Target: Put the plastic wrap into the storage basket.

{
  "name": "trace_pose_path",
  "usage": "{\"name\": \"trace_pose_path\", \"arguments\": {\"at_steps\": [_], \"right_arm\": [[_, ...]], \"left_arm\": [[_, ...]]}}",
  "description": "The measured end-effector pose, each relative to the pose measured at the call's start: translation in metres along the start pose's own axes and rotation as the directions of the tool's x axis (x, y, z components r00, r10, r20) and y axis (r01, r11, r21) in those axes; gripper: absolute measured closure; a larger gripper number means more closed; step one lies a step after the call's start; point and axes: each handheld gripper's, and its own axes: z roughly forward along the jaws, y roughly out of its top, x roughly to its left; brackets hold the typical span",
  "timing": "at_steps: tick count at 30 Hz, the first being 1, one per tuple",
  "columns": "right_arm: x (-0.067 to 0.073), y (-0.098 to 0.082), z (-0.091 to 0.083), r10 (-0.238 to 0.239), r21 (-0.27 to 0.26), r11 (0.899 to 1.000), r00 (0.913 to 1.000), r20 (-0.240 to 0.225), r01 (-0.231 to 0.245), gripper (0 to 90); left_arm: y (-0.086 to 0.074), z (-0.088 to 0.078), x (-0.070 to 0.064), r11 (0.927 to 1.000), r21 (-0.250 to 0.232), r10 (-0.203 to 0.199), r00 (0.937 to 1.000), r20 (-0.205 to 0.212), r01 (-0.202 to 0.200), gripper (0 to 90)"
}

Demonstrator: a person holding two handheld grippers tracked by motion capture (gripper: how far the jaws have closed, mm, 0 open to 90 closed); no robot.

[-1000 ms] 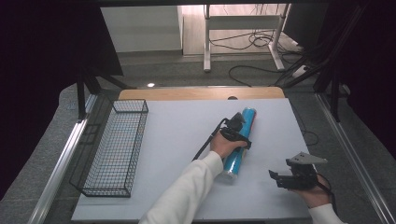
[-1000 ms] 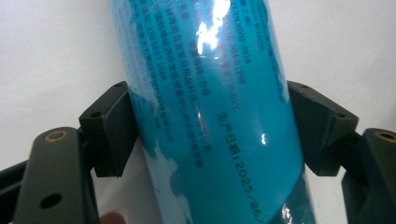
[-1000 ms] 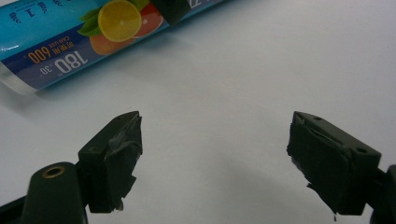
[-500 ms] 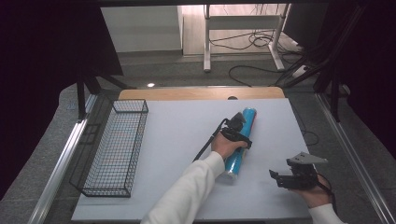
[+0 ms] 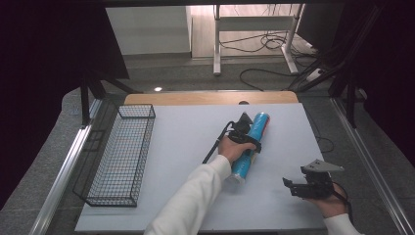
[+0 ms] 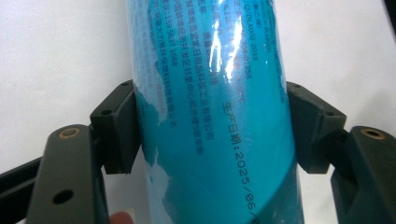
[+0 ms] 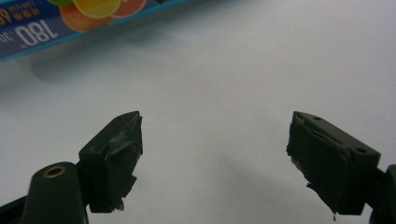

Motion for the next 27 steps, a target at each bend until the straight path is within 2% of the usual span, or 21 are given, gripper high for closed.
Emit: {"name": "trace_pose_path", "arguments": {"at_steps": [2, 7, 12, 15, 19, 27], "right_arm": [[0.0, 0.0, 0.0, 0.001, 0.0, 1.0, 1.0, 0.001, -0.001, 18.5], [0.0, 0.0, 0.0, -0.001, -0.001, 1.0, 1.0, 0.004, 0.001, 18.5], [0.0, 0.0, 0.0, -0.003, 0.002, 1.0, 1.0, 0.005, 0.003, 18.5], [0.0, 0.0, 0.001, -0.004, 0.003, 1.0, 1.0, 0.007, 0.004, 18.5], [0.0, 0.0, 0.001, -0.005, 0.003, 1.0, 0.9999, 0.009, 0.005, 18.6], [0.001, 0.0, 0.002, -0.007, 0.009, 1.0, 0.9999, 0.015, 0.006, 18.7]], "left_arm": [[-0.001, -0.003, 0.001, 0.9999, -0.002, 0.01, 0.9999, -0.004, -0.01, 29.6], [-0.001, -0.016, 0.005, 0.9997, -0.024, 0.005, 1.0, 0.008, -0.005, 29.8], [-0.002, -0.035, 0.013, 0.9988, -0.044, 0.018, 0.9995, -0.024, -0.019, 29.9], [-0.005, -0.046, 0.016, 0.9977, -0.06, 0.029, 0.9977, -0.061, -0.033, 30.0], [-0.01, -0.062, 0.025, 0.9965, -0.071, 0.038, 0.9957, -0.084, -0.044, 30.2], [-0.02, -0.084, 0.047, 0.9949, -0.093, 0.026, 0.9922, -0.122, -0.038, 30.4]]}}
